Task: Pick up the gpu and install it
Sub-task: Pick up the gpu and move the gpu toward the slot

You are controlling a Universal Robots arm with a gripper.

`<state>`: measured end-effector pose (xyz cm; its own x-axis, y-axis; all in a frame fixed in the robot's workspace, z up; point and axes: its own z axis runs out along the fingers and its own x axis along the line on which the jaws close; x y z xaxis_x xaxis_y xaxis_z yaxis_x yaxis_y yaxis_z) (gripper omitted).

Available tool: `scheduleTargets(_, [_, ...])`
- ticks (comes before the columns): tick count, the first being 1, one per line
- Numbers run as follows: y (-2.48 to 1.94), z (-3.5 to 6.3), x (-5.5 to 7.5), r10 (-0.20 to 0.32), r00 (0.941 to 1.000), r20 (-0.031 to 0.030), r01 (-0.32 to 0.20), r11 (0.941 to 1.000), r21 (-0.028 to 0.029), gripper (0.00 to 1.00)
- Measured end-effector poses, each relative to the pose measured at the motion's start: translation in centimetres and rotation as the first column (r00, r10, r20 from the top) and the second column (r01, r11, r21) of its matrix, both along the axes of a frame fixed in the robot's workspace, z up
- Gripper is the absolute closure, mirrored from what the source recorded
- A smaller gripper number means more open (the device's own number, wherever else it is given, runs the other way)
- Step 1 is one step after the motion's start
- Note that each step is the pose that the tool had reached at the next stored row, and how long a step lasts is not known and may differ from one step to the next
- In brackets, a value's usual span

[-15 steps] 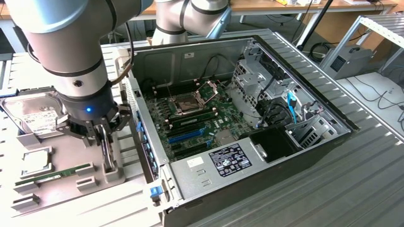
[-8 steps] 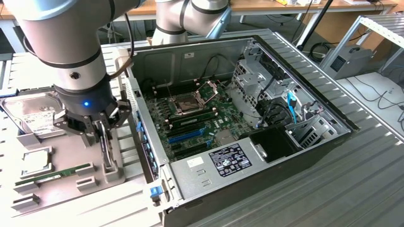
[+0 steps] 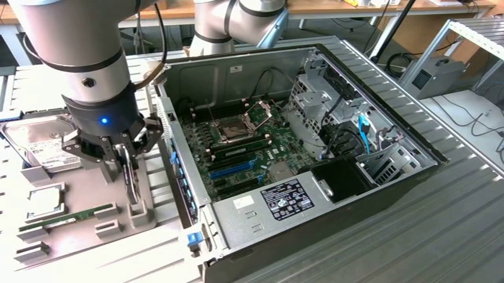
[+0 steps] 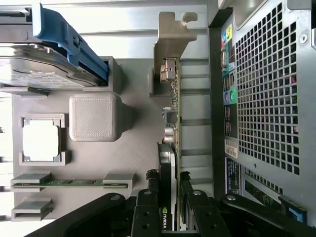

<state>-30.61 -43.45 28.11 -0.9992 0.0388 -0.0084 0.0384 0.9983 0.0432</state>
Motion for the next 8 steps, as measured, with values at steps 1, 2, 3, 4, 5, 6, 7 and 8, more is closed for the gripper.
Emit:
scheduleTargets(1, [0.0,0.2,0.0,0.0,1.0,-0.0001,0.0,1.0,0.0,0.73])
scheduleTargets(2, [0.0,0.4,0.0,0.0,1.0,-0.0001,0.0,1.0,-0.0001,0.73])
scheduleTargets(3, [0.0,0.58,0.0,0.0,1.0,-0.0001,0.0,1.0,-0.0001,0.73])
scheduleTargets(4, [0.0,0.76,0.0,0.0,1.0,0.0,0.0,1.0,0.0,0.73])
scheduleTargets(5, [0.0,0.98,0.0,0.0,1.0,0.0,0.0,1.0,0.0,0.73])
scheduleTargets(6, [0.0,1.19,0.0,0.0,1.0,0.0,0.0,1.0,0.0,0.73])
scheduleTargets(7, [0.0,1.41,0.0,0.0,1.0,0.0,0.0,1.0,0.0,0.73])
scheduleTargets(8, [0.0,1.66,0.0,0.0,1.0,-0.0001,0.0,1.0,-0.0001,0.73])
